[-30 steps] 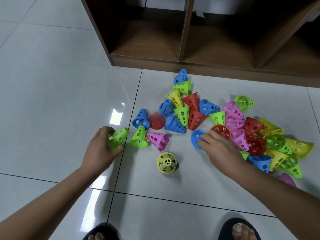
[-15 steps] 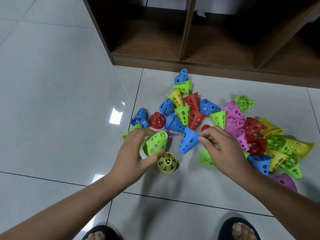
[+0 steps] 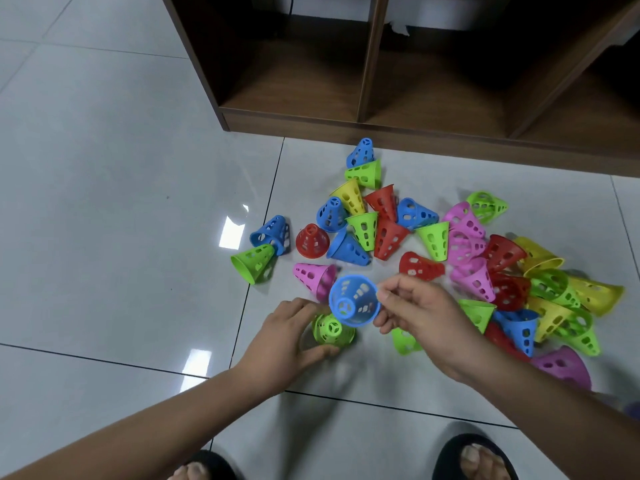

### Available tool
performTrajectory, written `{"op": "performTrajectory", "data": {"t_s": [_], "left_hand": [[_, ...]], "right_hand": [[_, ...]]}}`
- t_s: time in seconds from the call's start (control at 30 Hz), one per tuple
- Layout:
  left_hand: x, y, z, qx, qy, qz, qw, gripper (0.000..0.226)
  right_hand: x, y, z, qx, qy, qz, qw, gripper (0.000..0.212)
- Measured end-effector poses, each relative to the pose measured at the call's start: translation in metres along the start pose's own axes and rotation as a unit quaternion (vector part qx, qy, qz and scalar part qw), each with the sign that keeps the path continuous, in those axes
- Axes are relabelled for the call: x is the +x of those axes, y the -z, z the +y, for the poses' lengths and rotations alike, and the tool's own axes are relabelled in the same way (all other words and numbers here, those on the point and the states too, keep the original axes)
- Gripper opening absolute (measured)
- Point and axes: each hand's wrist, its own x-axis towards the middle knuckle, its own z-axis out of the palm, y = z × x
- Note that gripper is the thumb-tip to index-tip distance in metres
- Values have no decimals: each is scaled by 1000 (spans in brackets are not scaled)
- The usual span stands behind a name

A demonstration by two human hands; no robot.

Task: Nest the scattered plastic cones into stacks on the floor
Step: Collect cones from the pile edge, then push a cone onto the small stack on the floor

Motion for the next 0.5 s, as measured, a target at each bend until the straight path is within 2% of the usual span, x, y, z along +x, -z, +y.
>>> {"op": "performTrajectory", "data": {"t_s": [0.13,0.3,0.4,0.5], "left_hand": [[-3,9,-14,15,21,-22,999,59],[7,40,-44,52,56,67,995,52],[17,59,-56,114,54,131,983,48],[25,73,-68,177,83,146,970,59]], "right_hand": [[2,-6,18,-86,-44,-29,995,10],[7,3,40,-168,-75,-24,983,17],[5,9,45,-271,-5,-3,963,17],[-1,21,44,-401,129,8,907,20]]}}
